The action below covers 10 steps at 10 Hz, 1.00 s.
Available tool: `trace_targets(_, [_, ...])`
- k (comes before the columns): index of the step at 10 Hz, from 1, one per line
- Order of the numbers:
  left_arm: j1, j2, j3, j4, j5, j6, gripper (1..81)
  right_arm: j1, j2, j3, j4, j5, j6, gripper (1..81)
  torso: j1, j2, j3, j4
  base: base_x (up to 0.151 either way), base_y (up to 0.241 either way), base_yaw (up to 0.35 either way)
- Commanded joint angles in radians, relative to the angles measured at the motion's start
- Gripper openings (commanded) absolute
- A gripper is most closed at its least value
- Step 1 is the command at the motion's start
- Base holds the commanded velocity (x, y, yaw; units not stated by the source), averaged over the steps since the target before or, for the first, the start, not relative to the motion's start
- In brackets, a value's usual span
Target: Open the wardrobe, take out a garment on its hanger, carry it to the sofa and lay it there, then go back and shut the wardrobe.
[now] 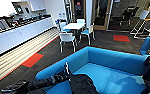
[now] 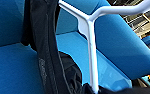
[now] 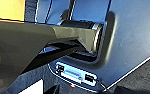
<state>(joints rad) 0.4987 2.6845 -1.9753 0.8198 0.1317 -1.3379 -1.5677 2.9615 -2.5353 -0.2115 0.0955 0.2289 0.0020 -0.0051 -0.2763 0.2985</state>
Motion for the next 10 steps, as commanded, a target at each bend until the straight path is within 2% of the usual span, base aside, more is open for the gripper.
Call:
trace_targets(1, [-0.127, -0.024, 0.018, 0.062, -0.006, 0.005, 1.0, 0.008, 0.015, 0.015, -0.005, -0.060, 0.000, 81.1, 0.000, 0.000, 0.000, -0.001, 0.000, 0.000, 0.000])
trace_targets(5, [-0.018, -0.083, 0.024, 0.111, -0.007, 0.005, 1.0, 0.008, 0.017, 0.018, -0.008, -0.060, 0.000, 81.1, 0.000, 0.000, 0.000, 0.003, 0.000, 0.000, 0.000])
trace_targets(10, [0.074, -0.107, 0.000, 0.143, -0.007, 0.005, 1.0, 0.005, 0.017, 0.018, -0.011, -0.059, -0.002, 81.1, 0.000, 0.000, 0.000, 0.003, 0.000, 0.000, 0.000])
